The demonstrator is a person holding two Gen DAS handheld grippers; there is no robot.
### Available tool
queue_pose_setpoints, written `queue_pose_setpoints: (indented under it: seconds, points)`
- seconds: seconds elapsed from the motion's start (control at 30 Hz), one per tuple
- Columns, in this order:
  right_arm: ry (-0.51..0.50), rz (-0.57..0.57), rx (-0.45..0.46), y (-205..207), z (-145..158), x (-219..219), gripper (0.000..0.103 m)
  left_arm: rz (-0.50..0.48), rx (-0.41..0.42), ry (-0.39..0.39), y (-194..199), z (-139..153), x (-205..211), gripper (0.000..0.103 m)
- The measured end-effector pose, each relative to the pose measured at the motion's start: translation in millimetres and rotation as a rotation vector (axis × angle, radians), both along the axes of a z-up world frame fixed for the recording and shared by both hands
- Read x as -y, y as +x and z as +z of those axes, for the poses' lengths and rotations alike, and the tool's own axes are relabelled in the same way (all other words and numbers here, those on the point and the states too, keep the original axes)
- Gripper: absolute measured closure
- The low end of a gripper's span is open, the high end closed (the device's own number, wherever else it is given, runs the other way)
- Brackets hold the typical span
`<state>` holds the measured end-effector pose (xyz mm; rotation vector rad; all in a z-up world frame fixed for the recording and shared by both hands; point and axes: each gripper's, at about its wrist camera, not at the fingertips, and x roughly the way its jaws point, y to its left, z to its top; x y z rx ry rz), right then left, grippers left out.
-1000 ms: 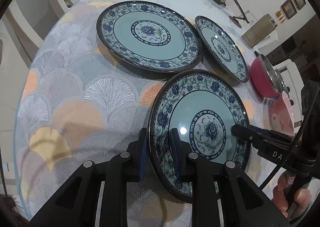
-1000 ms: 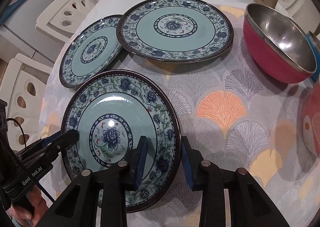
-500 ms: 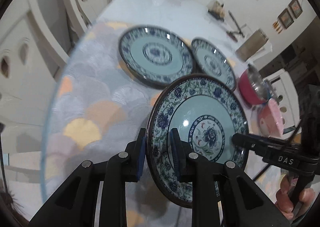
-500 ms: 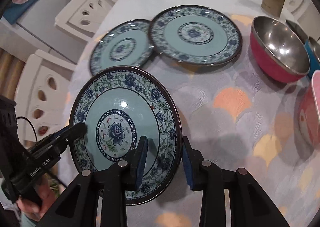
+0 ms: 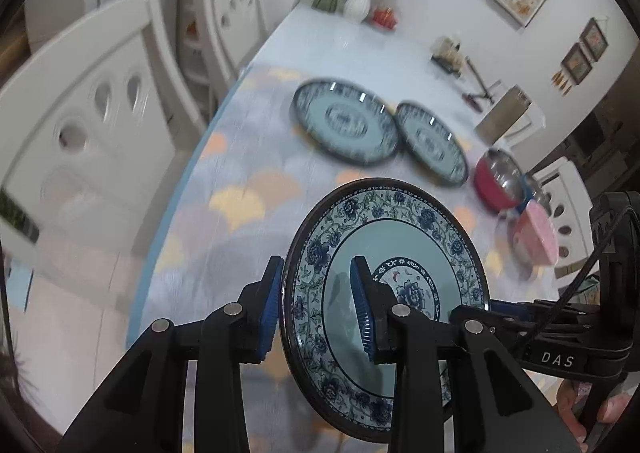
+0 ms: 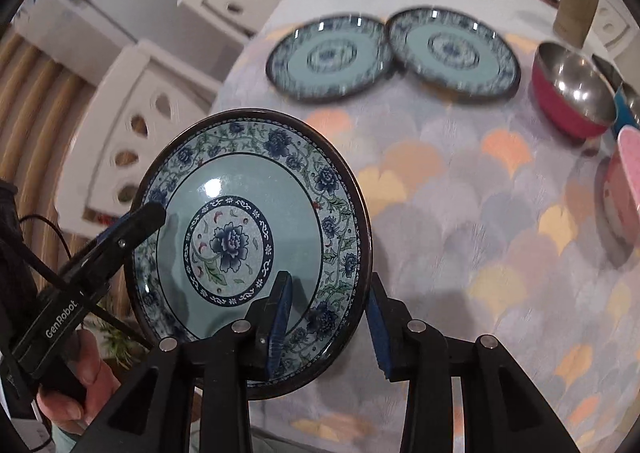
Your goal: Organize plates and bowls
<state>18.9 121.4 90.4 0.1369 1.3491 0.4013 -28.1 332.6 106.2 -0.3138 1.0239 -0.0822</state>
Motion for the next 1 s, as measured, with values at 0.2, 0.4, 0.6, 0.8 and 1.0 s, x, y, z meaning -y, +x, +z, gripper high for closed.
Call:
queue_pose_setpoints:
  seconds: [0.2, 0.4, 0.6, 0.8, 1.0]
  points:
    - [-0.003, 0.001, -0.099, -21, -34, 7, 0.067, -0.001, -0.092, -0.007, -19, -37, 5, 0.074]
    - [-0.031, -0.01, -0.13, -29, -54, 13, 0.067, -0.005, -0.162, -0.032, -27, -65, 11, 0.074]
    - [-0.029, -0.031, -0.152, -30, -64, 21, 0.067, -0.009, -0.167, -0.025, -29, -70, 15, 0.074]
    - [-0.031, -0.034, -0.162, -36, -68, 26, 0.067, 0.004, -0.162, -0.034, -28, -73, 14, 0.074]
    - [-0.011, -0.074, -0.173, -38, -71, 37, 0.067, 0.049, -0.137, -0.05, -28, -67, 0, 0.074]
